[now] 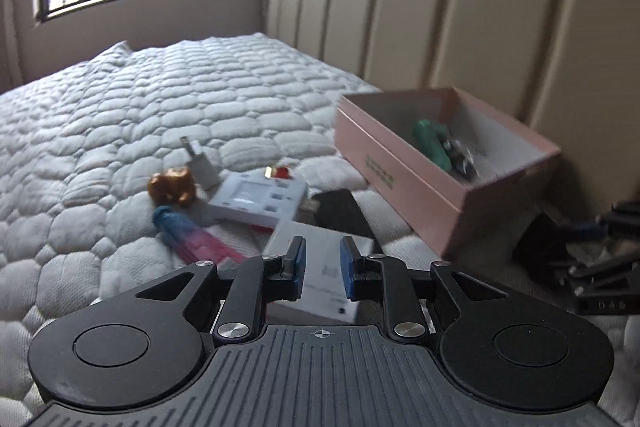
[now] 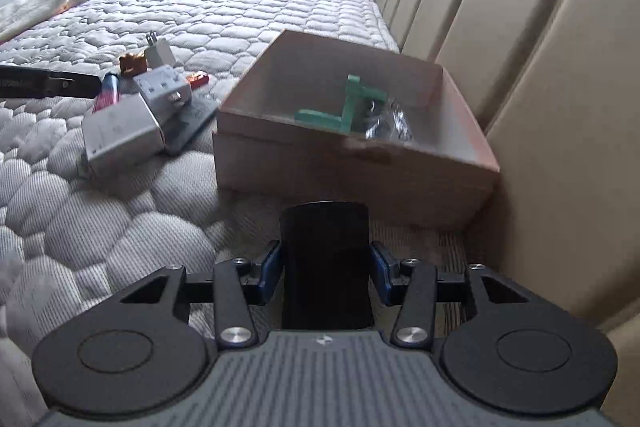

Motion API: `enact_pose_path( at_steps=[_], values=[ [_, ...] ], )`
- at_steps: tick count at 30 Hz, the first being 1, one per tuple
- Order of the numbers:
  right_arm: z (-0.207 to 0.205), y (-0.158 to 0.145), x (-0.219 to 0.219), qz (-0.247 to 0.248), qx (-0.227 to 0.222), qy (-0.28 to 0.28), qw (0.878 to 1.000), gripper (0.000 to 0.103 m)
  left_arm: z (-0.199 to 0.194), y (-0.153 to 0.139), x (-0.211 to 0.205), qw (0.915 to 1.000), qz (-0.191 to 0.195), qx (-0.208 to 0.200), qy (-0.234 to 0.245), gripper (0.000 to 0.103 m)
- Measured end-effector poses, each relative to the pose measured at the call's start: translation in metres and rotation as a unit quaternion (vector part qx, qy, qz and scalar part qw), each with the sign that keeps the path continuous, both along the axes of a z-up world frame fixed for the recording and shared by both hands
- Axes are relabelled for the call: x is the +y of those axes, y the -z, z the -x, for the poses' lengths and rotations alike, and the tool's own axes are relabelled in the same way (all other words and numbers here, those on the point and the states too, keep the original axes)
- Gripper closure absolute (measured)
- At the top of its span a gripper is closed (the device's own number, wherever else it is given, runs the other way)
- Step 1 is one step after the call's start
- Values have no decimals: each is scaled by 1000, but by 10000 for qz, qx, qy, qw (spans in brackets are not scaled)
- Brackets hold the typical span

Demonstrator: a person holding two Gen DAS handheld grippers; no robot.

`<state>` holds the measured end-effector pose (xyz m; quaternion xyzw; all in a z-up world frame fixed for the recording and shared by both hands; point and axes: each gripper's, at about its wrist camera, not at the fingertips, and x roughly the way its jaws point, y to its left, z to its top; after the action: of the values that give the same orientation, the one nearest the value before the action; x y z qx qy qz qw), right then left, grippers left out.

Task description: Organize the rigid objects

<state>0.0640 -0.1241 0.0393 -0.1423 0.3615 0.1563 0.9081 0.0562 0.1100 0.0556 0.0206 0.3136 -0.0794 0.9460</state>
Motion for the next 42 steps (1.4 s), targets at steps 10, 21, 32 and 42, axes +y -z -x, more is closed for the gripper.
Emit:
enact_pose_path(
  at_steps=[10, 21, 32, 42],
  values=[
    [9, 24, -18, -600, -91, -42, 9982, 24, -6, 16, -30, 9976, -377, 513, 272, 63],
    [7, 32, -21, -820, -57, -28, 9966, 16, -11, 14, -34, 9972, 70, 639, 384, 49],
    [4, 37, -18, -862, 10, -125, 9962, 6, -9, 12, -18, 9967, -677, 438, -15, 52],
    [5, 38, -16, -802, -17, -133, 9967, 5, -13, 25, -32, 9948, -885, 387, 327, 18]
  ],
)
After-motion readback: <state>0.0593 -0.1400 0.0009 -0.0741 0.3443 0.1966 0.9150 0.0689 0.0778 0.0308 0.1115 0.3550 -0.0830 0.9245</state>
